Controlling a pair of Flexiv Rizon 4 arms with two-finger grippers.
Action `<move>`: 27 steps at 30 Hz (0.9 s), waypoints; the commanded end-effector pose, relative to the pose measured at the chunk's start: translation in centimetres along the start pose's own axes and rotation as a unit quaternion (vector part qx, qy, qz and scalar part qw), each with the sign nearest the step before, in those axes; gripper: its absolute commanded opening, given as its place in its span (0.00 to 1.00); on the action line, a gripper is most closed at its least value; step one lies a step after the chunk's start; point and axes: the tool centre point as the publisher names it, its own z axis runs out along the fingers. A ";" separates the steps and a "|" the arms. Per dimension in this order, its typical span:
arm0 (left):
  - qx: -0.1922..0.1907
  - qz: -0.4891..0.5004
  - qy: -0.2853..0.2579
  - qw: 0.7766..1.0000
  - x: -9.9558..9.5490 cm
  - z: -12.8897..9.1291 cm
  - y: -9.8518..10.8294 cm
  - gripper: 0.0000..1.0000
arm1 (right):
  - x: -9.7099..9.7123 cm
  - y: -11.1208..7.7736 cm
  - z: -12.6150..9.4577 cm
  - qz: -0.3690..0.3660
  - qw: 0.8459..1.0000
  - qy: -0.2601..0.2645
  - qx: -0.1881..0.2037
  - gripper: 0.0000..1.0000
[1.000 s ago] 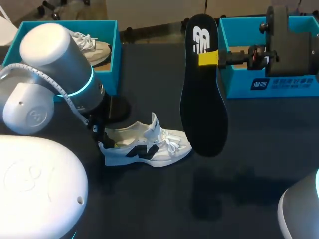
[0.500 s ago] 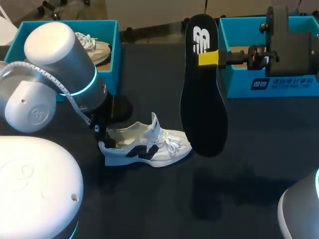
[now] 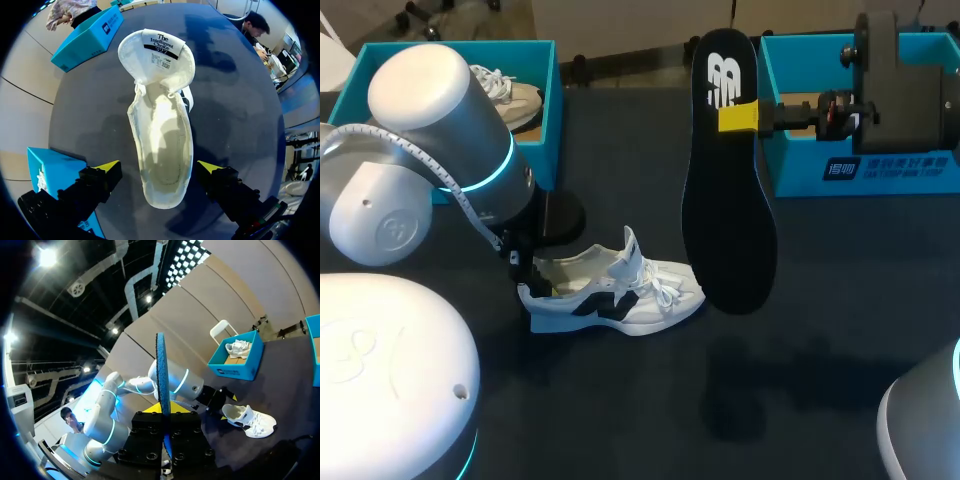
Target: Take the shoe out of the shoebox, open the shoe tongue, remove and reinsert the insole, then place the shoe into the shoebox
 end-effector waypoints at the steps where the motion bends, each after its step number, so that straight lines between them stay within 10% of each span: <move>1: -0.001 0.000 -0.001 1.000 0.1 -0.1 0.1 1.00 | -0.1 0.2 0.4 0.001 1.000 -0.001 0.001 0.00; 27: -0.005 0.003 -0.012 1.000 -2.7 0.6 -3.2 1.00 | -0.1 0.2 0.4 0.001 1.000 -0.001 0.001 0.00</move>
